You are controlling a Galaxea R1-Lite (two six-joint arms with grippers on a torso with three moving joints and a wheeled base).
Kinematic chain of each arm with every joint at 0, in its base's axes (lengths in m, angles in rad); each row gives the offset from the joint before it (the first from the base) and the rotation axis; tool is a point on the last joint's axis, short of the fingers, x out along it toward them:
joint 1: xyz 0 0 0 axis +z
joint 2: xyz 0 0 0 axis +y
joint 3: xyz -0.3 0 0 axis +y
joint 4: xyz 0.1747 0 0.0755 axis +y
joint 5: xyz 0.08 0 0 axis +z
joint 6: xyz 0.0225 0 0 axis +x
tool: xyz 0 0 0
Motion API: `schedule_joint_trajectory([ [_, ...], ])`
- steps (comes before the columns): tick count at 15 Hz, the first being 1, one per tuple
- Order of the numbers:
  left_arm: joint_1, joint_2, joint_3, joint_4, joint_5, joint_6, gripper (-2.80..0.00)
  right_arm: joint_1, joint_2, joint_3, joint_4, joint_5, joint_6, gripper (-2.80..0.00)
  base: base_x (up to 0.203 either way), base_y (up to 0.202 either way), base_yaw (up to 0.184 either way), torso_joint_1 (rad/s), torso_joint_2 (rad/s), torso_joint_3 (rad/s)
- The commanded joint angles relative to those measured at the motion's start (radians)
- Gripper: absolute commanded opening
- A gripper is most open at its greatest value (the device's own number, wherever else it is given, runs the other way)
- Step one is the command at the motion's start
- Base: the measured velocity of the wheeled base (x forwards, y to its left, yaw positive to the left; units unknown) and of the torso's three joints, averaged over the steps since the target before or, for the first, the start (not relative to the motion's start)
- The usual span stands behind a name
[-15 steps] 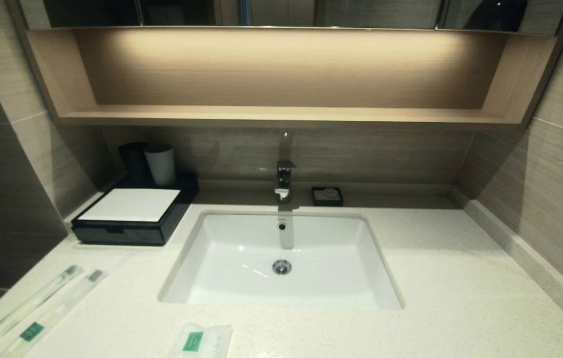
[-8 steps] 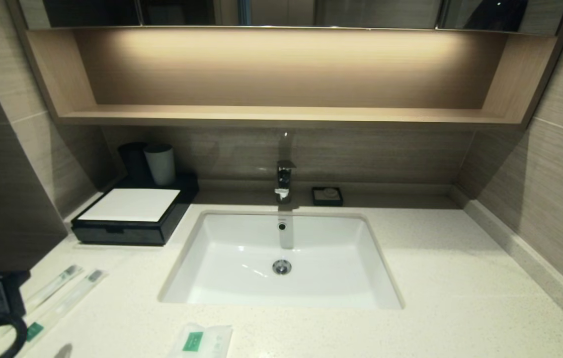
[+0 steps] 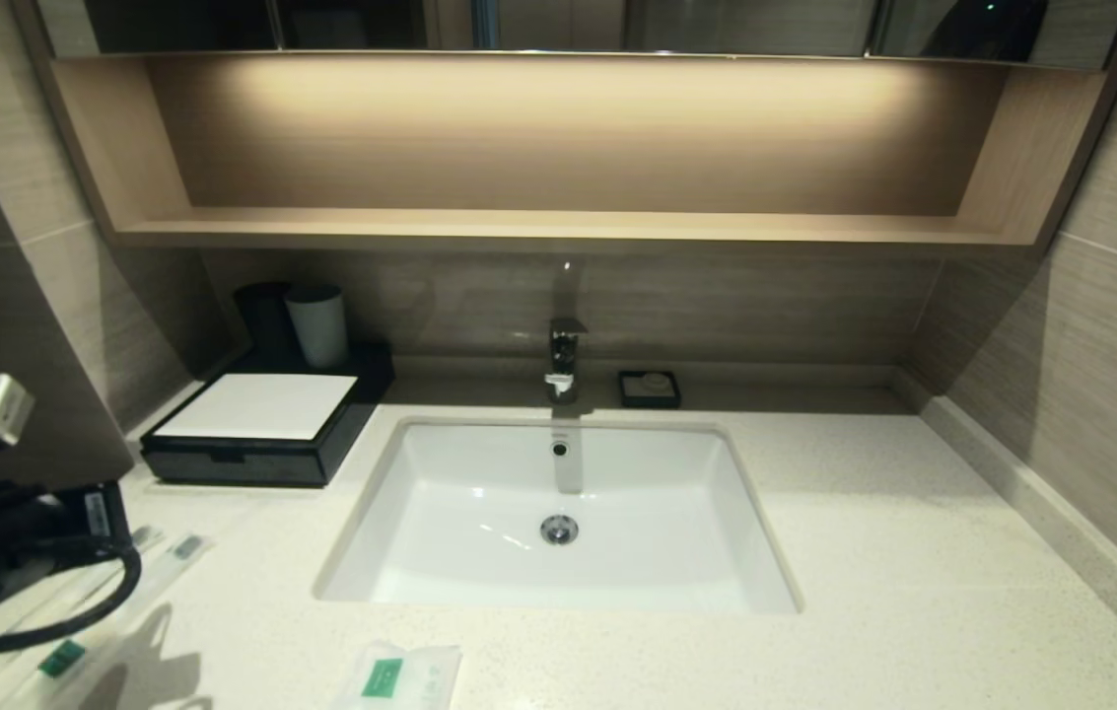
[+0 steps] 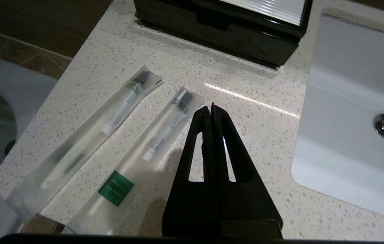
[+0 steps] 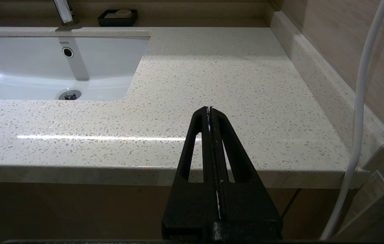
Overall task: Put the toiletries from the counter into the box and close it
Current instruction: Open the drawer
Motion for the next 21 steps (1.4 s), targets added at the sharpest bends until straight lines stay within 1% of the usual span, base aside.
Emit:
schedule_joint_trajectory([
  [1,0.043,0.162,0.002,-0.139,-0.002,0.003,-2.8,0.0,0.0,0.002,0.0,0.0,0.0,-2.8,0.0,0.0,0.0,0.0,0.0,0.0],
  [2,0.06,0.193,0.003,-0.206,-0.011,0.012,-2.8,0.0,0.0,0.002,0.0,0.0,0.0,-2.8,0.0,0.0,0.0,0.0,0.0,0.0],
  [3,0.078,0.209,0.005,-0.252,-0.044,0.024,-2.8,0.0,0.0,0.001,0.0,0.0,0.0,-2.8,0.0,0.0,0.0,0.0,0.0,0.0],
  [6,0.139,0.209,0.006,-0.293,-0.183,0.039,-2.8,0.0,0.0,0.0,0.0,0.0,0.0,-2.8,0.0,0.0,0.0,0.0,0.0,0.0],
  [8,0.179,0.216,0.005,-0.318,-0.291,0.038,-2.8,0.0,0.0,0.001,0.0,0.0,0.0,-2.8,0.0,0.0,0.0,0.0,0.0,0.0],
  [9,0.191,0.23,0.006,-0.321,-0.328,0.038,-2.8,0.0,0.0,0.002,0.0,0.0,0.0,-2.8,0.0,0.0,0.0,0.0,0.0,0.0],
  [11,0.212,0.285,0.001,-0.34,-0.354,0.043,-2.8,0.0,0.0,0.001,-0.001,0.0,0.0,-2.8,0.0,0.0,0.0,0.0,0.0,0.0],
  [13,0.224,0.365,-0.006,-0.408,-0.357,0.066,-2.8,0.0,0.0,0.002,0.0,0.0,0.0,-2.8,0.0,0.0,0.0,0.0,0.0,0.0],
  [16,0.234,0.492,0.008,-0.642,-0.362,0.101,-2.8,0.0,0.0,0.001,0.0,0.0,0.0,-2.8,0.0,0.0,0.0,0.0,0.0,0.0],
  [17,0.234,0.51,0.019,-0.683,-0.363,0.106,-2.8,0.0,0.0,0.002,0.0,0.0,0.0,-2.8,0.0,0.0,0.0,0.0,0.0,0.0],
  [19,0.232,0.516,0.012,-0.685,-0.382,0.108,-2.8,0.0,0.0,0.002,0.0,0.0,0.0,-2.8,0.0,0.0,0.0,0.0,0.0,0.0],
  [21,0.232,0.522,0.01,-0.685,-0.429,0.107,-2.8,0.0,0.0,0.002,-0.001,0.0,0.0,-2.8,0.0,0.0,0.0,0.0,0.0,0.0],
])
